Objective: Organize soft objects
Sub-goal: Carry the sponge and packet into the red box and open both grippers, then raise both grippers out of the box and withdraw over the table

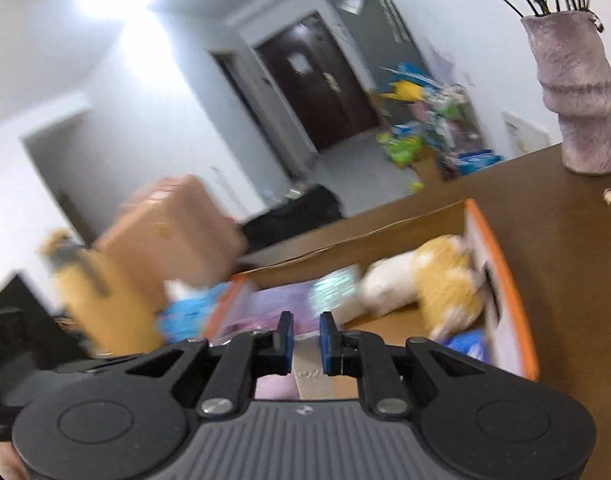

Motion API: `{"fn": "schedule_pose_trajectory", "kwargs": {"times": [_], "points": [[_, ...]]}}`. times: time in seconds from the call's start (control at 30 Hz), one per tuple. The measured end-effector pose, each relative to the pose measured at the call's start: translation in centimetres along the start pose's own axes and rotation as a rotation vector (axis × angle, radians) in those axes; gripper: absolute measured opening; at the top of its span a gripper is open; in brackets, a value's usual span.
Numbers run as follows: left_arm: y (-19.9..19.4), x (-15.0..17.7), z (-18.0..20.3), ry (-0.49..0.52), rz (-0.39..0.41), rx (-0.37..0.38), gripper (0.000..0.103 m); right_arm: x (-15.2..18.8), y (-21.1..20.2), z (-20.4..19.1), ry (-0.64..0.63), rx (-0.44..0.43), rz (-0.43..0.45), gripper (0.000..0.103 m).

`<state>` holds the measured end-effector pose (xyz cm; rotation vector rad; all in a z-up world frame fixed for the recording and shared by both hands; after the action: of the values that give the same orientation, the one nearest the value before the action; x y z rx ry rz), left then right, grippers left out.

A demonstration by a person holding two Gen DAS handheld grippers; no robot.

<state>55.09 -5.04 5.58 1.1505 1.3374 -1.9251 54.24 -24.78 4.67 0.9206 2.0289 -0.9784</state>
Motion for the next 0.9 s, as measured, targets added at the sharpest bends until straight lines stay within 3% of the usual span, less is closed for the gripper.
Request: {"fn": "schedule_pose_trajectory", "kwargs": {"times": [0.07,0.13,0.17,0.2,0.27,0.43,0.67,0.9], "points": [[3.1,-0.7,-0.2,0.028,-0.041,0.029,0.02,-1.0,3.2,0.9,-0.049,0.073,-0.024,0.014],[5.7,-0.9,-0.3,0.057,-0.069,0.008,0.021,-1.6,5.7,1.7,-0.064,0.126,-0.044,0.019],[6.8,-0.7,-0.4,0.079,-0.086,-0.009,0.029,-1.8,6.8,2.0,-0.08,0.152,-0.05,0.022],[7.8,-0.6,-0.5,0.095,-0.099,-0.023,0.043,-1.8,7.8,2.0,-0.108,0.18,-0.054,0.026],[8.4,-0.3,-0.8,0.099,-0.093,-0.048,0.052,-1.7,8.8,1.9,-0.16,0.199,-0.051,0.039],[7.6,-0.5,-1.6,0.09,-0.062,-0.034,0.054,-1.5,8.7,1.0,-0.211,0.185,-0.024,0.044],[2.3,-1.6,-2.4,0.081,-0.01,-0.08,0.054,-2.6,4.8,-0.1,-0.218,0.182,-0.001,0.046],[-9.5,0.1,-2.0,0.107,0.139,-0.127,0.064,-1.9,-5.5,-3.1,-0.34,0.158,0.05,0.055]]}}
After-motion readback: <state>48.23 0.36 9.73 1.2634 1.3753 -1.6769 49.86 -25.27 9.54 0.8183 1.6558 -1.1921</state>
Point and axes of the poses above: each gripper's, at about its wrist camera, not at the fingertips, and y roughly the way its jaws point, z to its right, x to its underside, the point moved 2 cm from there along y, roughly the way its jaws point, and after that the axes turned 9 degrees about z, right-handed, at the moved point
